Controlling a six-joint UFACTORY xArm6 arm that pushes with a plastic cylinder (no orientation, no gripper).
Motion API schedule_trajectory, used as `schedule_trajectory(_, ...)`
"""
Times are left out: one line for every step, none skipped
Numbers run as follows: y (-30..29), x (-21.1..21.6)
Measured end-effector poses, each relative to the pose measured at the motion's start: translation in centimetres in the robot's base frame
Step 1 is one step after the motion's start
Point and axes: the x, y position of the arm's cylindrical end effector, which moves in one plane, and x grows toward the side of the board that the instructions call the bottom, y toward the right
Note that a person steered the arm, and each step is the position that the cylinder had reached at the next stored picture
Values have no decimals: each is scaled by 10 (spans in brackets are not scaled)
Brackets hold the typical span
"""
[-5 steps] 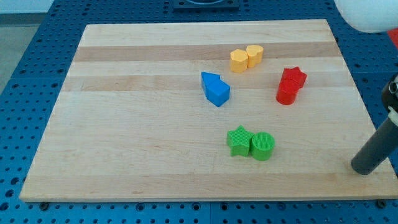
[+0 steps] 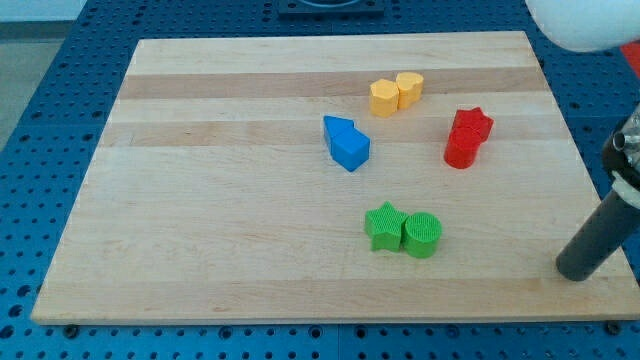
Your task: Move the arm towards the green blocks
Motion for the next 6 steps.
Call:
schedule_trajectory(-2,0)
schedule_trajectory(-3,0)
schedule_trajectory(-5,0)
schedule_trajectory(-6,0)
schedule_trajectory(-8,0)
schedule_trajectory(-10,0)
